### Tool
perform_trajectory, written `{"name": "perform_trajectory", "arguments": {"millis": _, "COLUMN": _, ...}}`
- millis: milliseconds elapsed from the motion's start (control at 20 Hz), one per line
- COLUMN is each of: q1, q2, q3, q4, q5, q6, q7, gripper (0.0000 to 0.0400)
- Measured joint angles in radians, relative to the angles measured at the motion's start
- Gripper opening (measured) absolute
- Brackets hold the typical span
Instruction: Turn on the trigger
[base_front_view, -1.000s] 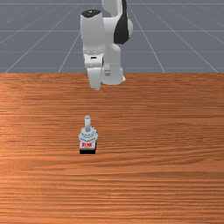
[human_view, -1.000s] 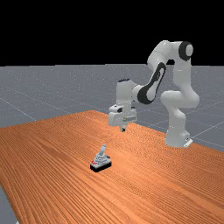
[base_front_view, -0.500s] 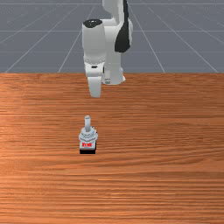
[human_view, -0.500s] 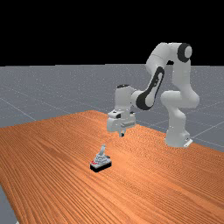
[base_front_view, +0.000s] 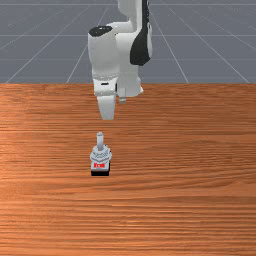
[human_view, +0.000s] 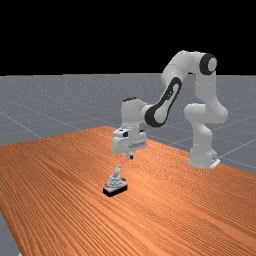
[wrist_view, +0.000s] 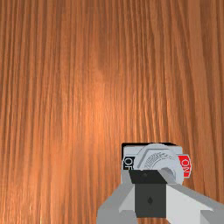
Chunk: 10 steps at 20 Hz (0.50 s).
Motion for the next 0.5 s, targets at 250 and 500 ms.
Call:
{"name": "perform_trajectory", "arguments": {"millis": 250, "q1": -0.007, "q2": 0.013, "q3": -0.038, "q4": 0.01, "q5": -0.031, "q6": 0.01, "q7": 0.073, "gripper": 0.0}}
{"name": "perform_trajectory", "arguments": {"millis": 500, "q1": 0.022, "q2": 0.016, "q3": -0.049, "q4": -0.005, "q5": -0.105, "q6": 0.039, "q7": 0.105, "gripper": 0.0}}
